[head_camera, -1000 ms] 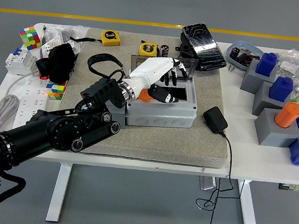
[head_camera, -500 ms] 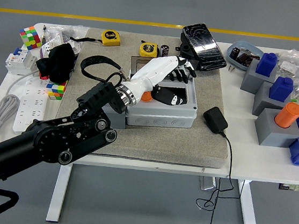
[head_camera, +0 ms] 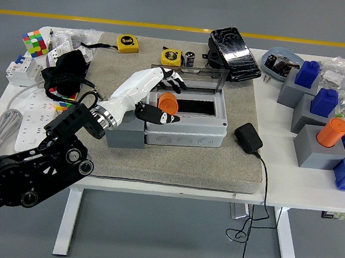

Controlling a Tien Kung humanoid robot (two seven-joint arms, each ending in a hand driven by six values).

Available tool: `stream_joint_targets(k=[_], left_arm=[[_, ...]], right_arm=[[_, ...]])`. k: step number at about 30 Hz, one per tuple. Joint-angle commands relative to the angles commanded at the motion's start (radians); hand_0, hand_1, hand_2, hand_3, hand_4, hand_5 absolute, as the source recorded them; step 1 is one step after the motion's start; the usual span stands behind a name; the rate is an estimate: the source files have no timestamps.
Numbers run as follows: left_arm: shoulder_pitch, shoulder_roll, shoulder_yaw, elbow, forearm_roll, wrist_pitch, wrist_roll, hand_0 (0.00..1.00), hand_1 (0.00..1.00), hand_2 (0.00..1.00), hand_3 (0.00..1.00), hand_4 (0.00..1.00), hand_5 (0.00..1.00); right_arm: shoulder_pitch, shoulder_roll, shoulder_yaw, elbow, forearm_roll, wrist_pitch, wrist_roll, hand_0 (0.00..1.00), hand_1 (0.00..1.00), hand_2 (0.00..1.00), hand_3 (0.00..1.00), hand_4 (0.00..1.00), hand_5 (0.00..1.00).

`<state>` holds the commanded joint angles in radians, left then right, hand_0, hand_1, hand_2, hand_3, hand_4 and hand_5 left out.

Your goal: Fetch the battery,place it into the box,close the lid of the box

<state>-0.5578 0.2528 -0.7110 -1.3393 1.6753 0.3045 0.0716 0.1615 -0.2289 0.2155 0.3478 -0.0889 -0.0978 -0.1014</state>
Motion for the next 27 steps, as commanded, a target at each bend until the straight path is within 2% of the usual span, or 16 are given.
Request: stream_joint_targets(k=[7, 12, 19, 27], left_arm=[[0.045, 0.055, 0.019, -0.021, 0.004, -0.011, 0.014, 0.598, 0.679, 0.586, 0.595, 0.966, 0.121], [0.056, 0.073, 0.027, -0.014, 0.001, -0.010, 0.014, 0.584, 0.678, 0.579, 0.593, 0.969, 0.108], [0.048, 0.055, 0.038, -0.002, -0.002, -0.007, 0.012, 0.579, 0.670, 0.575, 0.592, 0.966, 0.086], [0.020, 0.012, 0.058, 0.040, -0.008, -0.007, 0.014, 0.578, 0.668, 0.573, 0.595, 0.966, 0.098]], right_arm=[[0.001, 0.002, 0.006, 0.000, 0.000, 0.000, 0.001, 0.641, 0.690, 0.719, 0.765, 0.998, 0.647], [0.000, 0.001, 0.003, 0.000, 0.002, 0.000, 0.000, 0.641, 0.690, 0.720, 0.765, 0.998, 0.648], [0.005, 0.002, -0.003, 0.001, -0.002, 0.000, 0.001, 0.641, 0.691, 0.720, 0.765, 0.998, 0.647], [0.004, 0.003, -0.010, 0.003, 0.000, 0.000, 0.000, 0.642, 0.690, 0.720, 0.765, 0.998, 0.648]])
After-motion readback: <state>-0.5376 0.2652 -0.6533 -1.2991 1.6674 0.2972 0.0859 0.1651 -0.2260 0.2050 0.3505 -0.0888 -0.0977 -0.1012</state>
